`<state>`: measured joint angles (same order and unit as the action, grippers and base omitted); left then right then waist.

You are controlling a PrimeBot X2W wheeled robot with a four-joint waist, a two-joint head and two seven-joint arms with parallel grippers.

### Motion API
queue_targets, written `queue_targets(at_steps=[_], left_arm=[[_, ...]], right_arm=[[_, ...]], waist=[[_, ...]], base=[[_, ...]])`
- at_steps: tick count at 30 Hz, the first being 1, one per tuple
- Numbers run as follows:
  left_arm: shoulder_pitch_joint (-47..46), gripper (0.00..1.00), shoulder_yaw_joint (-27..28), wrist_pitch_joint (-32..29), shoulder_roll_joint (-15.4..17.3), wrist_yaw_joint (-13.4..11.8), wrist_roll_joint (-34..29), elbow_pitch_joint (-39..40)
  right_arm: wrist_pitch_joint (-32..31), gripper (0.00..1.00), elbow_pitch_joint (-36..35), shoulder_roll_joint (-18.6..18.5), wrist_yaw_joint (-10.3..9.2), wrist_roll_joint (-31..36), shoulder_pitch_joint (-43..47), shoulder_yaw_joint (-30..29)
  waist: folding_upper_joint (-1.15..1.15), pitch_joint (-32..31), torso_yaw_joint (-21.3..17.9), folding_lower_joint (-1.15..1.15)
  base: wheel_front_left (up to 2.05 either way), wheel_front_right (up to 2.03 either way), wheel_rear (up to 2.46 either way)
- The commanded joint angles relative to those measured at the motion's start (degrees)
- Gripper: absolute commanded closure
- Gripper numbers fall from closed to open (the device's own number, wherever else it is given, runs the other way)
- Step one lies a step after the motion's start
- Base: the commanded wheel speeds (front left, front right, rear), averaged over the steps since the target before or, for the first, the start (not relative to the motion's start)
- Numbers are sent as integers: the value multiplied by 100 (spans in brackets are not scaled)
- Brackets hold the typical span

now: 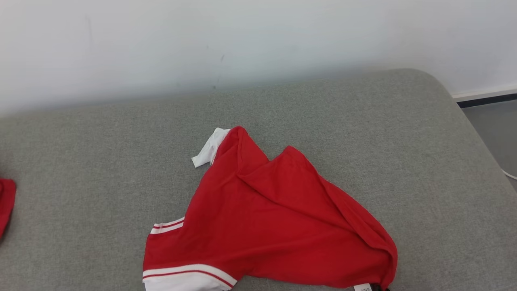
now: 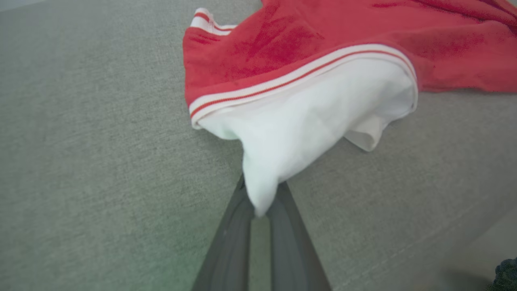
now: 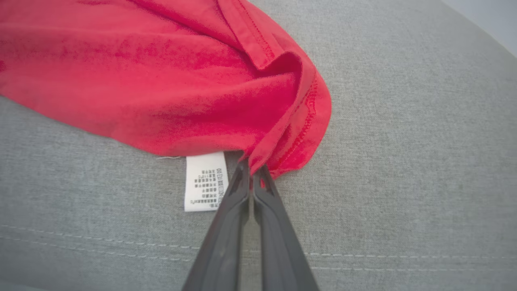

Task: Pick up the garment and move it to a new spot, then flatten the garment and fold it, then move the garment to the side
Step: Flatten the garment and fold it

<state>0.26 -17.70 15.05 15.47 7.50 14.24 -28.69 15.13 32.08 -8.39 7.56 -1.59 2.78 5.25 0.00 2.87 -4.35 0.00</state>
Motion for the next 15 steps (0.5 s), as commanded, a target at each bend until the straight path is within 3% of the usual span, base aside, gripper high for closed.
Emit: queue_targets(at_steps=[1, 9, 15], left_arm=[[180, 100, -43, 19, 31, -17, 73, 63], [996, 100, -335, 19, 259, -17, 667, 1223], [581, 100, -381, 19, 616, -17, 919, 2170]], right_arm=[[1, 100, -81, -38, -15, -83, 91, 76], [1, 100, -1175, -340, -15, -603, 591, 665], [2, 100, -1815, -554, -15, -987, 231, 769]], waist=[[0, -13, -5, 0], [0, 60, 80, 0], [0, 103, 115, 0]], base=[[0, 0, 0], [0, 0, 0], [0, 0, 0]])
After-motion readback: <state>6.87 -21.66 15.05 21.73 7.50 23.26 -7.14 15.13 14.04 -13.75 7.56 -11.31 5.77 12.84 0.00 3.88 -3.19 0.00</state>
